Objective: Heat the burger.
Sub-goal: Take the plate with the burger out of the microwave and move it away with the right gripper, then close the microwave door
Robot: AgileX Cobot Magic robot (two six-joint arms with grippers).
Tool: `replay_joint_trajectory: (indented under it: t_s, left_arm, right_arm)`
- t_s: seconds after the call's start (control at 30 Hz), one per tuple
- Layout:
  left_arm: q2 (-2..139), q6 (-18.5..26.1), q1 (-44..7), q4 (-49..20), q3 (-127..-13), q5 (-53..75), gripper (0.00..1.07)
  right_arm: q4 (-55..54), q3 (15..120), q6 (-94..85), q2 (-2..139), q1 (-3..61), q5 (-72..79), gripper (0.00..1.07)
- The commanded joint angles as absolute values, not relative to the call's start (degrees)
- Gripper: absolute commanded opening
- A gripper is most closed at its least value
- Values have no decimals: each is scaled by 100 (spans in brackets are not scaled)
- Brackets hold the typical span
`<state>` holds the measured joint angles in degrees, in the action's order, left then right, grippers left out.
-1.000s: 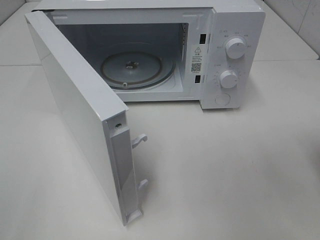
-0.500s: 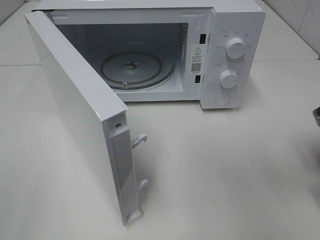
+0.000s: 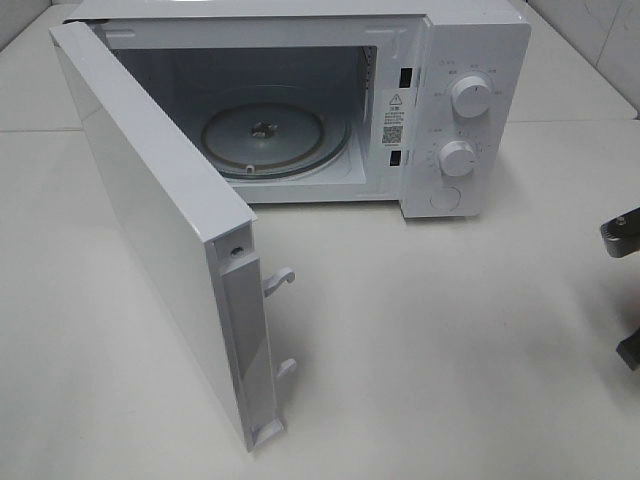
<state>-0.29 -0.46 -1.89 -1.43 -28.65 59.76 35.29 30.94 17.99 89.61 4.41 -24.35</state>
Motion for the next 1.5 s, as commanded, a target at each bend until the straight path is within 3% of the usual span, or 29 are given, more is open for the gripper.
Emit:
replay_joint_trajectory:
  t_s: [0.03,0.07,0.17,0.23,0.53,0.67,0.8,1.0,1.17,1.5]
  left_arm:
    - [-115,-69,-172,-178,-2859,5930,100]
    - [-115,-69,-172,-178,-2859,5930,100]
    - [-115,-69,-172,-178,-2859,5930,100]
    - [-115,-69,-172,-178,-2859,5930,100]
    - [-115,-69,-172,-178,-2859,5930,100]
    - [-115,-69,-172,-178,-2859,5930,100]
    - [-115,-69,-172,-178,-2859,5930,100]
    - [-115,-69,-172,-178,-2859,5930,100]
    - [-115,-69,-172,-178,-2859,5930,100]
    - [-115,-69,-172,-178,-2859,5930,100]
  right_arm:
    - [3524,3134,1833,8967,418,-2384,59]
    - [3438,3134,1833,8967,418,-2378,73]
    - [3409,3134,1833,8967,418,-2372,79]
    - [3203,3134,1833,8898,418,-2349,92]
    - [2194,3283,1833,8342,418,-2510,92]
    - [1261,3707,1811,7907,418,-3312,92]
    - [1140,3999,1667,7678,418,-3890,93]
    - [596,4549,751,7368,418,-4727,95]
    - [-527,4733,0,7087,418,-4819,95]
    - [-464,4733,315,6996,613,-4950,95]
